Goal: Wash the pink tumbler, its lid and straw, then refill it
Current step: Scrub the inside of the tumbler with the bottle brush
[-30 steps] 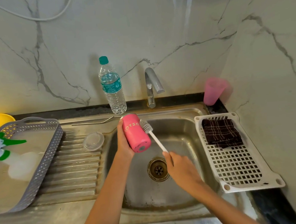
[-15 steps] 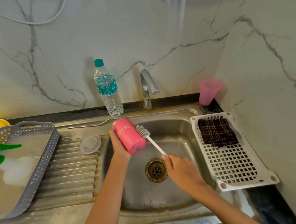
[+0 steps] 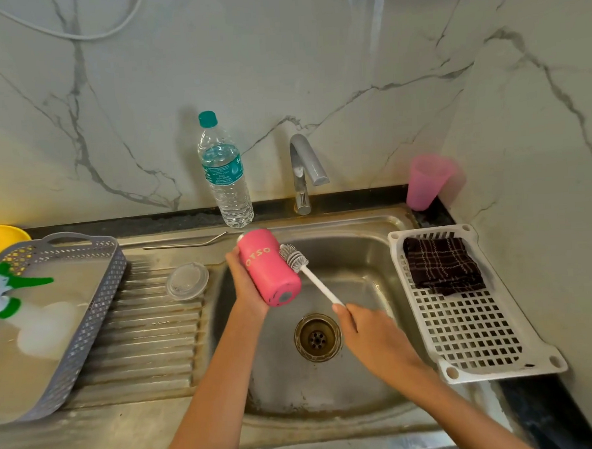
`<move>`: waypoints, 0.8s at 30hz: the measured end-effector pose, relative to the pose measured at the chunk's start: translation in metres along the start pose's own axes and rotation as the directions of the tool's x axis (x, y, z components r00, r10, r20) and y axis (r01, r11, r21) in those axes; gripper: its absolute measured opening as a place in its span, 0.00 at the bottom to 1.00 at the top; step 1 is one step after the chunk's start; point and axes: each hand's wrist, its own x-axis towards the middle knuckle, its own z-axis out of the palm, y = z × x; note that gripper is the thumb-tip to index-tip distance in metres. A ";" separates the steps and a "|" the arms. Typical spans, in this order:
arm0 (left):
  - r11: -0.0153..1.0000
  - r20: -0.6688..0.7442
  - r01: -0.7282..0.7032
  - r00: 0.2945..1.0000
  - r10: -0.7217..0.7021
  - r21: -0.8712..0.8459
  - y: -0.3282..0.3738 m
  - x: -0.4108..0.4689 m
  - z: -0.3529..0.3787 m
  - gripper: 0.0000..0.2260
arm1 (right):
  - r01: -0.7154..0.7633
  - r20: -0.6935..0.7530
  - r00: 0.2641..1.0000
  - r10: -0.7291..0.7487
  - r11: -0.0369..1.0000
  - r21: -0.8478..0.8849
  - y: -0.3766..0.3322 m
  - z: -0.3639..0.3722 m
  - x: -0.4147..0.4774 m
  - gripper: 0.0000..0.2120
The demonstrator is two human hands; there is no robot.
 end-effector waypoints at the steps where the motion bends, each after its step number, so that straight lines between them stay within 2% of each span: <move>1: 0.999 0.037 0.044 0.998 -0.044 0.017 -0.005 -0.003 0.002 0.24 | -0.009 -0.011 1.000 0.009 1.000 -0.006 -0.003 -0.002 0.007 0.20; 4: 0.989 0.115 0.142 0.983 -0.146 0.046 -0.019 -0.010 0.009 0.28 | -0.054 -0.075 0.996 0.053 0.999 -0.008 -0.012 -0.005 0.034 0.21; 7: 0.983 0.079 0.123 0.988 -0.134 0.138 -0.018 -0.006 0.009 0.28 | -0.061 -0.105 0.993 0.060 0.998 -0.004 -0.010 0.001 0.044 0.22; 11: 0.956 0.052 0.076 0.994 -0.095 0.282 -0.019 -0.010 0.005 0.37 | -0.059 -0.079 0.995 0.062 0.997 0.040 -0.005 0.009 0.031 0.21; 14: 0.977 -0.049 0.014 0.999 -0.004 0.211 -0.020 -0.006 0.004 0.33 | -0.036 -0.032 0.999 0.037 0.999 0.025 0.002 0.018 0.006 0.19; 17: 0.997 -0.050 0.069 0.997 -0.067 0.034 -0.019 -0.003 0.003 0.29 | -0.016 -0.008 1.000 0.016 1.000 -0.005 0.007 0.021 -0.015 0.17; 21: 0.981 -0.013 0.124 0.992 -0.124 0.148 -0.040 -0.011 0.009 0.31 | -0.033 -0.091 0.995 0.033 0.999 -0.002 -0.007 0.011 0.018 0.21; 24: 0.984 -0.029 0.108 0.994 -0.105 0.143 -0.038 -0.014 0.017 0.29 | -0.026 -0.110 0.994 0.027 1.000 0.011 -0.015 0.004 0.040 0.21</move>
